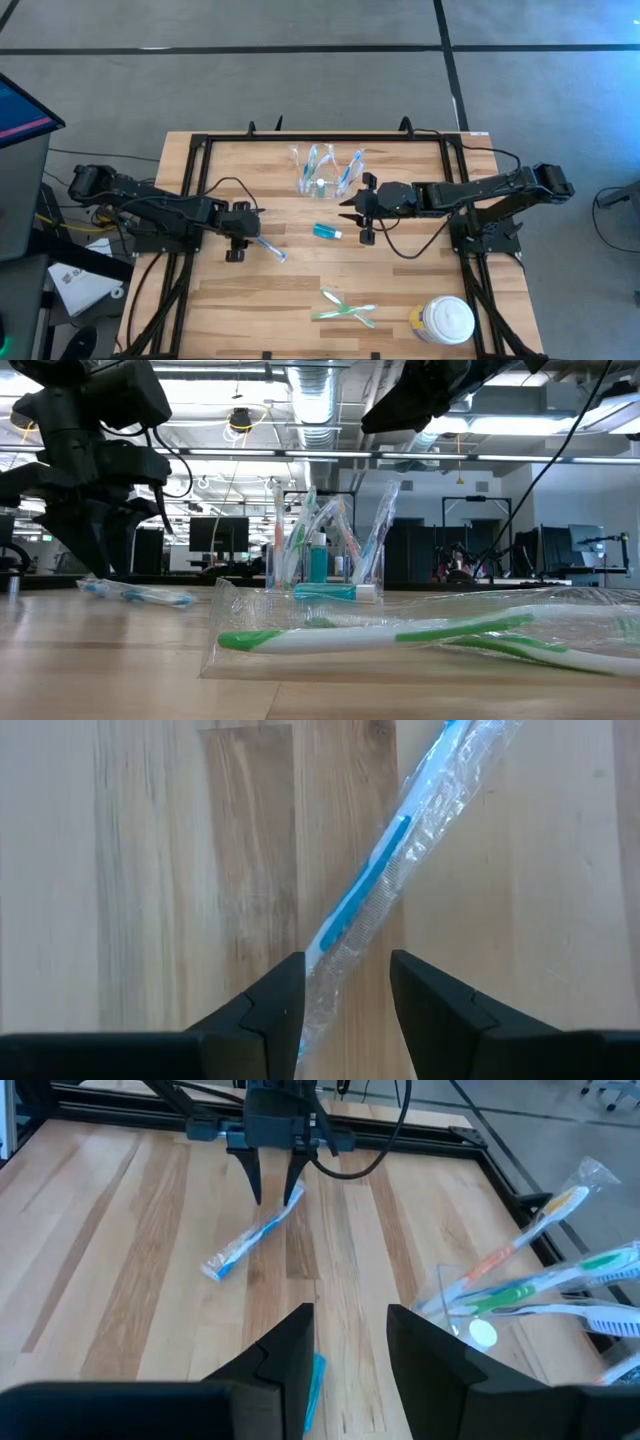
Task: Pick & Place toothbrushing station
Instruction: Put the blue toothbrush into the transparent organizer
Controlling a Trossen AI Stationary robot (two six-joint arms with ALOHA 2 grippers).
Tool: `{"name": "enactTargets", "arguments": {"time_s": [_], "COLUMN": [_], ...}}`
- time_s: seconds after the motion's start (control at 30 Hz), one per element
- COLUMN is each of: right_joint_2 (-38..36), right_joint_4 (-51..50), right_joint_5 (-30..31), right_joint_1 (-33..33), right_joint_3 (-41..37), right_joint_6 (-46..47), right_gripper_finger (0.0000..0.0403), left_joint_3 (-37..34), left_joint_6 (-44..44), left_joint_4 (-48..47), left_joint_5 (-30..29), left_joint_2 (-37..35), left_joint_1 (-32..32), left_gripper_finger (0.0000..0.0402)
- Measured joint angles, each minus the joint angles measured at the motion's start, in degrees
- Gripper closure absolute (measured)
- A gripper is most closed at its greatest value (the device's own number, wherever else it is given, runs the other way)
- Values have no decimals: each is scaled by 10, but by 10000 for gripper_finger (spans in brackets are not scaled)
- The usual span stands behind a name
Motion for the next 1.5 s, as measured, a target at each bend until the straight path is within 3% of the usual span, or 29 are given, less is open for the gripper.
{"name": "enactTargets", "arguments": {"time_s": [0.73, 0.9, 1.27, 1.5], "right_joint_2": [0, 0, 0, 0], "right_joint_4": [0, 0, 0, 0], "right_joint_5": [0, 0, 0, 0], "right_joint_1": [0, 0, 0, 0], "right_joint_3": [0, 0, 0, 0], "right_joint_6": [0, 0, 0, 0], "right_gripper_finger": [285, 285, 285, 285], "left_joint_3": [-8, -8, -8, -7], "left_joint_6": [24, 24, 24, -8], "left_joint_4": [7, 7, 7, 6], "left_joint_5": [-41, -37, -42, -15], "left_joint_2": [56, 56, 57, 56], "left_joint_1": [5, 5, 5, 5], "left_gripper_finger": [263, 291, 392, 395]}}
